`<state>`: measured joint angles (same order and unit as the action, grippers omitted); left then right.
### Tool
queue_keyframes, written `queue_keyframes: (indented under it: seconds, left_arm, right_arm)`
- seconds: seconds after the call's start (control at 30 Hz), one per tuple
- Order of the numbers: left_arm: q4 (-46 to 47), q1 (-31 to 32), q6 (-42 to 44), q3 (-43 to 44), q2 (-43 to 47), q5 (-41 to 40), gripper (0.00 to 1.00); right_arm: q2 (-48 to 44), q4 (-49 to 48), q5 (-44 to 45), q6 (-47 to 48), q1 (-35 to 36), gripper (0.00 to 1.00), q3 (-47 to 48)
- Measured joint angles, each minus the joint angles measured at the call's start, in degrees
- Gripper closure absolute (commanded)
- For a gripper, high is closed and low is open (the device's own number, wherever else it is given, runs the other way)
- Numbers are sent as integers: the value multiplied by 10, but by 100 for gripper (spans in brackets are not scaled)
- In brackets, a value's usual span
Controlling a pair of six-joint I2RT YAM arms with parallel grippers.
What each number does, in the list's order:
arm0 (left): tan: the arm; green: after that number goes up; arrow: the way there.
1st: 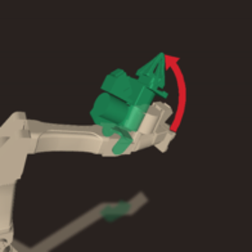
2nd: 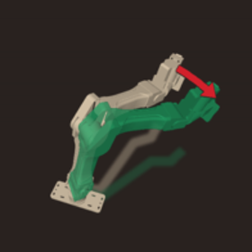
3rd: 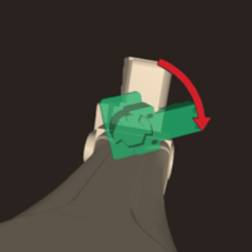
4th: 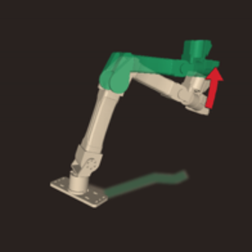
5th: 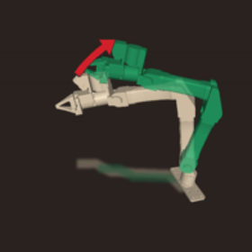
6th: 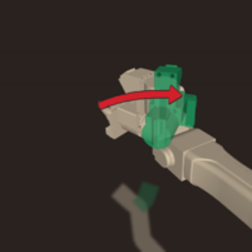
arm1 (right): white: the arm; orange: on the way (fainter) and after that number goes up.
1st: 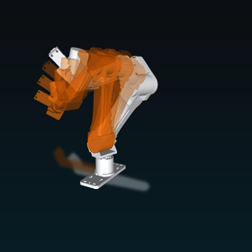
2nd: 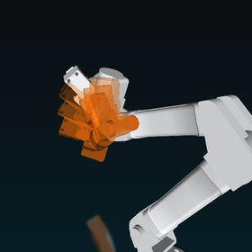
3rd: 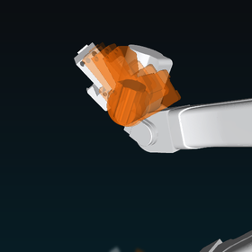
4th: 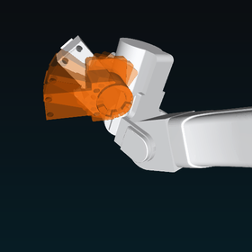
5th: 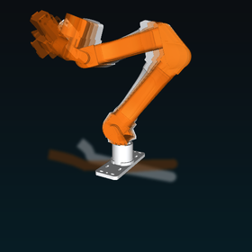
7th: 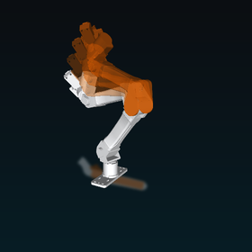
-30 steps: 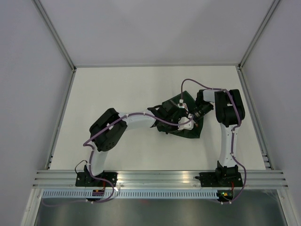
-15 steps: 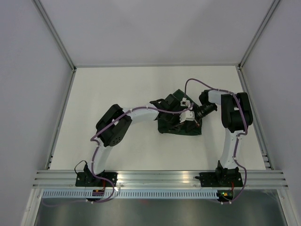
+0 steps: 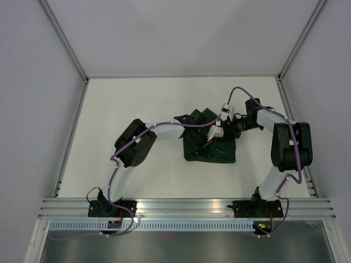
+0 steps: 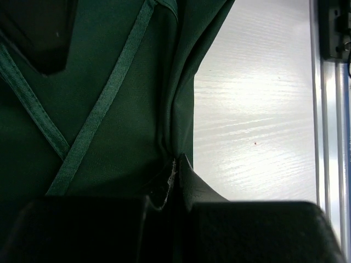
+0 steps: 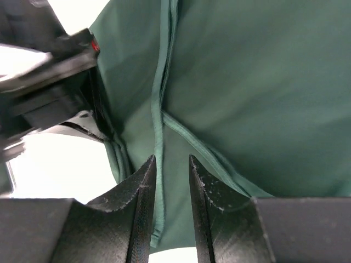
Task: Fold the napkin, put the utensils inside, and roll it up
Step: Roll the napkin with the utensil
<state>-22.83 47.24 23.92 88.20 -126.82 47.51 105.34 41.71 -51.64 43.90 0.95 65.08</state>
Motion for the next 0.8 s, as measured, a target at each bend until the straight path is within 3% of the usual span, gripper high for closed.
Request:
queue_keyframes:
  seconds: [0.37,0.63,0.8]
  left_arm:
    - [-10,-19,-57,24,-36,65,98]
    - [-19,-32,-115,43,-58,89,98]
    - [-40,-36,-136,65,-75,97,98]
  right_arm:
    - [-264,-97,37,-11,-7,59,-144]
    - [-349,-153,142,43,160,59,-269]
    - [-357,-201,209,73,211,56,-346]
